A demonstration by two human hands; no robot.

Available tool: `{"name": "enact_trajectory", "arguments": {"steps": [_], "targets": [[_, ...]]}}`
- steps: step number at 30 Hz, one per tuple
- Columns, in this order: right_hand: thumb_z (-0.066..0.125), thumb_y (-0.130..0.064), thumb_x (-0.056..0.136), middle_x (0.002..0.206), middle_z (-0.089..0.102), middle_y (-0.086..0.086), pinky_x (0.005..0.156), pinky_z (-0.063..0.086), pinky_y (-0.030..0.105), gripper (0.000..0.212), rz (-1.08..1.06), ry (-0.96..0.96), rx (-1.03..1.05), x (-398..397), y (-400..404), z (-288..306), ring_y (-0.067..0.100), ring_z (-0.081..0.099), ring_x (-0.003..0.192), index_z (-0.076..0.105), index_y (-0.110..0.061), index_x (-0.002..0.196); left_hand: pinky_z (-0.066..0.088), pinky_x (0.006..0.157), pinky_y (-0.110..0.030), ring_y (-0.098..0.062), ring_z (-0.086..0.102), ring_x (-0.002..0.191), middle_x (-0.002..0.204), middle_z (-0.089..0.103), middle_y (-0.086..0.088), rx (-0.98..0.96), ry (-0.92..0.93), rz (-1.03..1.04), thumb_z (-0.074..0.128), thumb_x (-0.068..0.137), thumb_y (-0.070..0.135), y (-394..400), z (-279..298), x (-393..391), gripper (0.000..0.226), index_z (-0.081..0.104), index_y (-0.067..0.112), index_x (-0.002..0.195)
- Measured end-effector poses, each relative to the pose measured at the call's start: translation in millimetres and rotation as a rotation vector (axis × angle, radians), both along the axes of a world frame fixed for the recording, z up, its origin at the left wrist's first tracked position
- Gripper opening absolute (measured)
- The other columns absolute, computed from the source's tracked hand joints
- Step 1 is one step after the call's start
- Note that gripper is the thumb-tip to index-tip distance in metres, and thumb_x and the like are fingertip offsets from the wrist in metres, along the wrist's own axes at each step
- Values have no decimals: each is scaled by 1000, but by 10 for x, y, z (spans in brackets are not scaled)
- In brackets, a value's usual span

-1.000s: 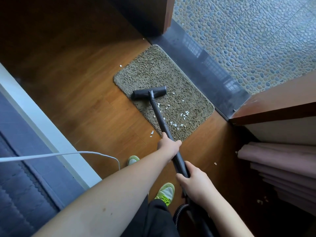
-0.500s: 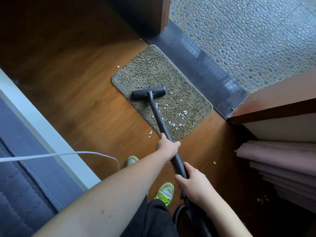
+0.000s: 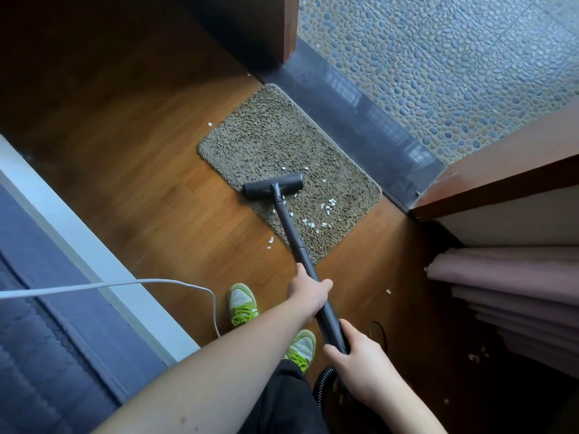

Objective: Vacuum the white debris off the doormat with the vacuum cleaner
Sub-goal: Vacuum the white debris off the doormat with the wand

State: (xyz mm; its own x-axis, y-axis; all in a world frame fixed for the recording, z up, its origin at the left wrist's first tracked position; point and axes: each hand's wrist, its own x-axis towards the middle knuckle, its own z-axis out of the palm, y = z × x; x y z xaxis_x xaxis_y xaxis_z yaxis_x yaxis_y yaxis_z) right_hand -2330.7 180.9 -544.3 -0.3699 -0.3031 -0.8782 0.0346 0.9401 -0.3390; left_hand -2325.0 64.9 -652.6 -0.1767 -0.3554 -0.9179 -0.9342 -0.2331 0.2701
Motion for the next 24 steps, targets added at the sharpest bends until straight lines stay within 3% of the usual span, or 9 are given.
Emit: {"name": "enact_trajectory", "arguments": {"steps": [3,9,12,16,19,24], "targets": [[52,-31,91,78,65,-1,52,45,19,22,-19,-18,-1,40,95,28,10,58,56,49,-29,113,49,98,-38,-31,54,122,143,48,-10,1,-6,-13,57,90,34,95,42,37,83,11,23,158],[55,-30,91,91,69,6,60,52,22,16,-62,-16,17,129,311,123,11,65,64,44,-31,104,47,94,-34,-29,53,123,146,46,-9,31,3,-13,56,91,33,327,106,127,82,9,24,157],[56,-30,91,95,70,8,64,51,22,25,-71,-10,2,163,399,156,14,64,67,52,-24,115,47,87,-34,-29,54,120,145,46,-8,46,5,-5,56,92,32,416,128,159,82,8,26,158],[58,-33,91,103,69,5,78,50,22,35,-73,9,8,194,476,202,15,67,86,51,-23,124,48,83,-34,-28,55,118,142,48,-8,53,2,-24,55,92,33,502,139,192,82,7,26,158],[57,-32,91,98,68,3,75,47,18,38,-89,17,6,207,509,232,13,67,89,51,-21,127,47,88,-34,-28,54,120,143,47,-8,54,0,-34,56,91,34,554,135,201,83,7,26,158],[57,-32,92,113,69,4,79,45,19,42,-106,12,29,208,520,224,13,65,98,51,-16,129,45,97,-34,-27,52,125,146,46,-9,50,-1,-47,58,91,33,581,122,206,83,8,24,158]]}}
